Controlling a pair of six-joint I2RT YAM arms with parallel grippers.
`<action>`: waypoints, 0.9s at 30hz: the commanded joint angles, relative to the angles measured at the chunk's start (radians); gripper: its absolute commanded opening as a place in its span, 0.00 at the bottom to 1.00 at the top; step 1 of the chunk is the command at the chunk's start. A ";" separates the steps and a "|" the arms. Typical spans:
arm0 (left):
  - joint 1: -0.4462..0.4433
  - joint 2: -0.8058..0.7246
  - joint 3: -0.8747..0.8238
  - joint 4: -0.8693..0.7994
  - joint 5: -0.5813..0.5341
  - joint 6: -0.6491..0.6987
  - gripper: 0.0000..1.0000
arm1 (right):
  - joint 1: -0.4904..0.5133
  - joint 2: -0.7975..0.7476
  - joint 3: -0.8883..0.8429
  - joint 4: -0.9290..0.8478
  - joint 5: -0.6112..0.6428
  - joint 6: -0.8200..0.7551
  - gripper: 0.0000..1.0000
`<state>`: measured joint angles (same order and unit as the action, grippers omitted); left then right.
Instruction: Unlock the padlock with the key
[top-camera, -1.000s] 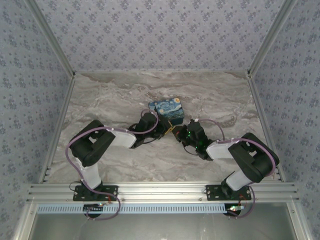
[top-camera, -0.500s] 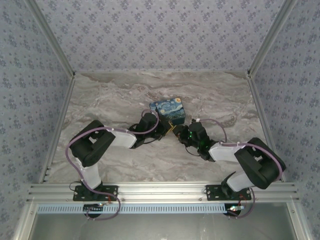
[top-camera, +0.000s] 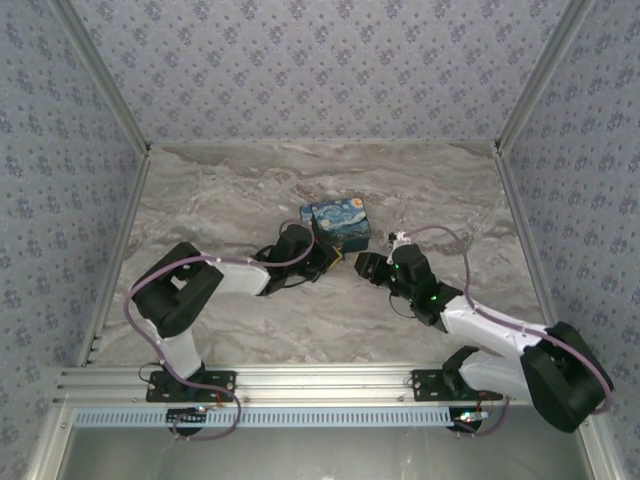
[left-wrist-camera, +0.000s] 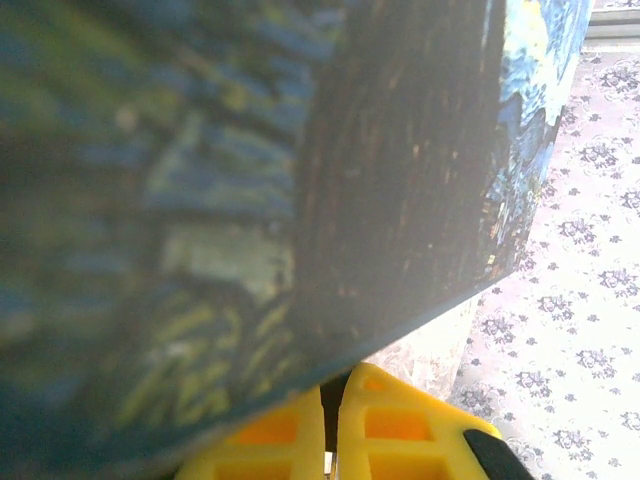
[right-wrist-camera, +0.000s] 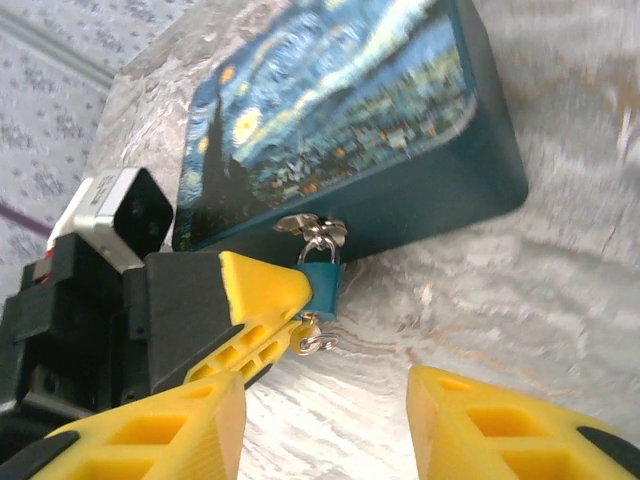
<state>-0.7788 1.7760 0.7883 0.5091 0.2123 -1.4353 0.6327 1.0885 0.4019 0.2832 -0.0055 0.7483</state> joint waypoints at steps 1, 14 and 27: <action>0.004 -0.038 0.023 -0.045 -0.004 -0.016 0.00 | 0.001 -0.082 0.037 -0.082 0.051 -0.314 0.50; 0.010 -0.052 0.032 -0.052 0.013 -0.033 0.00 | 0.191 -0.173 0.216 -0.391 0.194 -0.991 0.88; 0.019 -0.049 0.027 -0.023 0.044 -0.080 0.00 | 0.393 -0.030 0.103 -0.223 0.578 -1.356 0.72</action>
<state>-0.7654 1.7592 0.7921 0.4751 0.2390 -1.4872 1.0119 1.0164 0.5320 -0.0109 0.4706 -0.5064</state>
